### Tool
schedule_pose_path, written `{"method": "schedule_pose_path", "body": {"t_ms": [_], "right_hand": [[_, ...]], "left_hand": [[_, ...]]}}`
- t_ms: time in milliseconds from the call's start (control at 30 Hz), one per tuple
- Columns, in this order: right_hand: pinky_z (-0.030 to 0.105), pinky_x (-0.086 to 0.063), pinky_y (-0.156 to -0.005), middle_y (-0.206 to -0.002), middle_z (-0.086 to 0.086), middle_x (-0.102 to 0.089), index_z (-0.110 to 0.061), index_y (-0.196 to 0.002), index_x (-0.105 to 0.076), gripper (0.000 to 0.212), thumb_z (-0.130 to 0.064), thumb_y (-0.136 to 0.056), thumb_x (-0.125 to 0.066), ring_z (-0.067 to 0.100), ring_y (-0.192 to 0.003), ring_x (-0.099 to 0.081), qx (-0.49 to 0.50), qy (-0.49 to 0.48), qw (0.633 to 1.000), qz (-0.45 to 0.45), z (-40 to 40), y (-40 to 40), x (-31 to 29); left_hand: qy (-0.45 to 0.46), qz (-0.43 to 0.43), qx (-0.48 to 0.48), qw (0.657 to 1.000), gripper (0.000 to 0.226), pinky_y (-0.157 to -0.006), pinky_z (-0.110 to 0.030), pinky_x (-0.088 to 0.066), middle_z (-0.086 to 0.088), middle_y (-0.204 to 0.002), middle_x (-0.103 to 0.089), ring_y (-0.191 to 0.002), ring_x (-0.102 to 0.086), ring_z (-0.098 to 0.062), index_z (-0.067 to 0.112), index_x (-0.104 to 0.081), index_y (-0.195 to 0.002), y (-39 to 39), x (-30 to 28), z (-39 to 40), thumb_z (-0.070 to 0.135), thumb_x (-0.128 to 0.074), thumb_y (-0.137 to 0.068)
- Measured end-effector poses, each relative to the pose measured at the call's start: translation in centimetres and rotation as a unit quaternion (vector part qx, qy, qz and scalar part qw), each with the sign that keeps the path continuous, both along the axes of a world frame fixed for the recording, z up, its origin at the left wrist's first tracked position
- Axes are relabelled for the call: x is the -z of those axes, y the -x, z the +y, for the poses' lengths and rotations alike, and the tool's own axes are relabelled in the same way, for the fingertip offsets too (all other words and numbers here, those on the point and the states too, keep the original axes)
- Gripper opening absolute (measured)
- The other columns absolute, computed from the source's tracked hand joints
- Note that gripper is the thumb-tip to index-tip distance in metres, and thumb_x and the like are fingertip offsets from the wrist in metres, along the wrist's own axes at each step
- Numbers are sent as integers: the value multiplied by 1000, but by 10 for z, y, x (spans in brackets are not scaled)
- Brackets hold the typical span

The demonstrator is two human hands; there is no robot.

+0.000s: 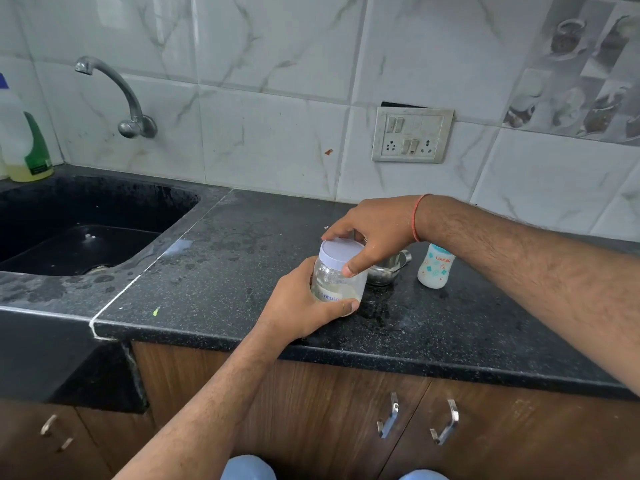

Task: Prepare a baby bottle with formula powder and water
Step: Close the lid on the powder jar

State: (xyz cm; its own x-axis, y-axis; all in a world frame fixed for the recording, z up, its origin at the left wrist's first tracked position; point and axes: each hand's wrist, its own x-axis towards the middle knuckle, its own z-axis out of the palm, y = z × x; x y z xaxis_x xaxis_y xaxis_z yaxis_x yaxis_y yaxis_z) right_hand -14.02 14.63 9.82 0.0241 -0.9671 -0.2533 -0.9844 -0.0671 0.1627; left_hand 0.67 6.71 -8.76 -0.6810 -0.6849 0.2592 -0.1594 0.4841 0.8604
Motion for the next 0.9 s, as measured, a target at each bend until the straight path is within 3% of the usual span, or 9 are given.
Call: {"method": "schedule_pose_path", "body": {"t_ms": [133,333,433,500,567,633,767,833,900], "right_hand": [[34,-53,-92,-118,-11,-72,-32,-143,-62,61,-57,-89,-77,12,-99,-64,-10,20,1000,1,-3,4,5],[41,-56,-93,-107,-10,-74,-32,-135,-68,60,-65,-85,-77,15,-96,-68,-5,46,999,-12,-5,10,13],[36,-53,-101,-131,-13,-73,-37,-144,-63,65,-66,-88,-74,12,-109,-67,6,62,997,-41,3,10,15],[31,-46,-104,-153,-15,-60,-39,-156,-51,75,-71,-90,-67,14,-126,-62,26,77,996,-29,11,13,23],[31,-45,-106,-157,-14,-56,-38,-157,-49,80,-78,-89,-60,16,-136,-59,49,138,989,-34,24,19,38],[36,-46,-114,-151,-15,-62,-36,-149,-60,72,-76,-89,-61,12,-136,-59,68,262,956,-116,42,25,58],[46,-57,-101,-130,-16,-67,-28,-132,-70,36,-46,-100,-68,11,-122,-62,125,535,800,-242,72,48,101],[45,-60,-95,-130,-18,-58,-27,-134,-65,36,-40,-100,-68,10,-117,-60,166,567,760,-272,78,56,120],[40,-57,-95,-137,-12,-56,-26,-140,-58,44,-38,-100,-69,10,-115,-60,214,555,745,-302,81,60,136]], "left_hand": [[1,-1,2,1000,78,-83,-11,-49,25,-118,-71,-107,-66,11,34,-60,-140,1,2,-1,47,-100,-74],[10,-5,-3,1000,72,-82,-9,-50,27,-115,-71,-104,-66,13,37,-60,-136,2,4,-2,45,-100,-76],[15,-8,-3,1000,71,-77,-6,-49,29,-113,-70,-102,-65,15,40,-58,-135,1,2,0,44,-99,-77],[16,-12,-7,1000,72,-76,-5,-47,29,-113,-70,-101,-65,15,38,-59,-137,0,0,1,43,-99,-77],[18,-19,-9,1000,75,-80,-8,-48,28,-115,-71,-103,-65,13,35,-61,-139,1,-1,3,44,-100,-76],[21,-32,-11,999,78,-87,-17,-52,25,-117,-72,-105,-66,9,33,-61,-140,0,-4,3,46,-100,-74],[30,-76,-16,997,77,-94,-28,-49,19,-119,-68,-110,-66,-8,31,-58,-138,0,-14,-3,47,-100,-75],[31,-81,-30,996,79,-96,-29,-48,16,-122,-67,-114,-65,-11,29,-58,-141,0,-15,-12,47,-99,-76],[24,-79,-43,996,80,-97,-29,-47,15,-124,-67,-115,-64,-12,29,-57,-143,-1,-15,-22,46,-99,-77]]}}
